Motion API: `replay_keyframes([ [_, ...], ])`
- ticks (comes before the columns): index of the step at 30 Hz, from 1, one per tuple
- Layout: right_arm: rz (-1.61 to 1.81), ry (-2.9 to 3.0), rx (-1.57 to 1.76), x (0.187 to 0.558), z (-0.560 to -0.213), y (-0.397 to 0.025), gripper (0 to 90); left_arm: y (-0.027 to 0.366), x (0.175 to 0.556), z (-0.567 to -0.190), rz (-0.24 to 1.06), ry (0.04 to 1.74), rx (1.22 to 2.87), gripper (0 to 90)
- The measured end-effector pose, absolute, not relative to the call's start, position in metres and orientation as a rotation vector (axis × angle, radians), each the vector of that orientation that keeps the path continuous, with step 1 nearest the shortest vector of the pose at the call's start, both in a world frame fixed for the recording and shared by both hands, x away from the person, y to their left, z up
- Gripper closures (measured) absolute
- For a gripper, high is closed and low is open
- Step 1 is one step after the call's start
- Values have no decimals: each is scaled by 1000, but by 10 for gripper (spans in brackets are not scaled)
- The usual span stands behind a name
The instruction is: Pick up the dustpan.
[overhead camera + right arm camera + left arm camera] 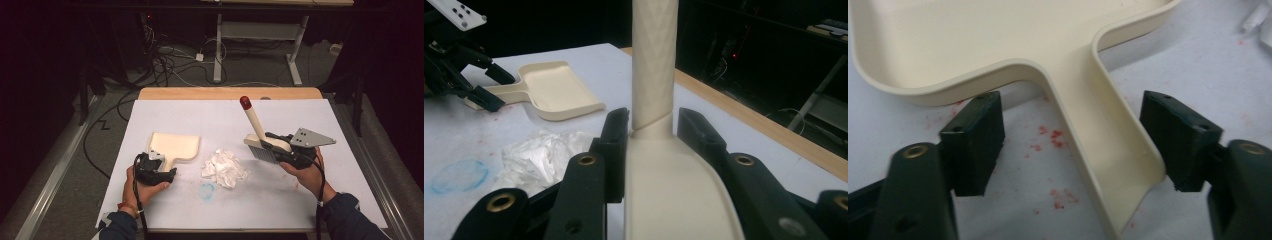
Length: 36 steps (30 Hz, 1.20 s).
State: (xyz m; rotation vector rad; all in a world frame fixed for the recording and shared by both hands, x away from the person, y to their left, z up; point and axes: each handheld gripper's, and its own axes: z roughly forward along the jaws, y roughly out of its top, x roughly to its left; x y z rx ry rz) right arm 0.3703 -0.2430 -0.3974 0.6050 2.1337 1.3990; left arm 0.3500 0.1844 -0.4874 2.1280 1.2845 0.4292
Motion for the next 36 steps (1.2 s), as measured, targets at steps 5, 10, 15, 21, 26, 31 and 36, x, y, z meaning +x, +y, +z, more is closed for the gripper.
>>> replay_keyframes([
  [5,1378,2190,625,373,-402,-243,684,184,350,-486,413,1249,2143,376],
  [10,1409,2199,637,374,-406,-242,685,183,350,-485,411,1236,2149,485],
  [15,1398,2191,633,374,-408,-239,685,182,349,-484,415,1211,2165,616],
  [21,1431,2149,667,379,-414,-240,684,183,349,-483,419,1195,2181,620],
  [26,1454,2149,677,383,-422,-237,684,191,347,-475,422,1175,2213,621],
  [31,1436,2178,681,380,-422,-241,684,206,340,-460,435,1154,2249,621],
  [36,1397,2224,696,375,-416,-251,683,223,329,-446,434,1148,2267,621],
])
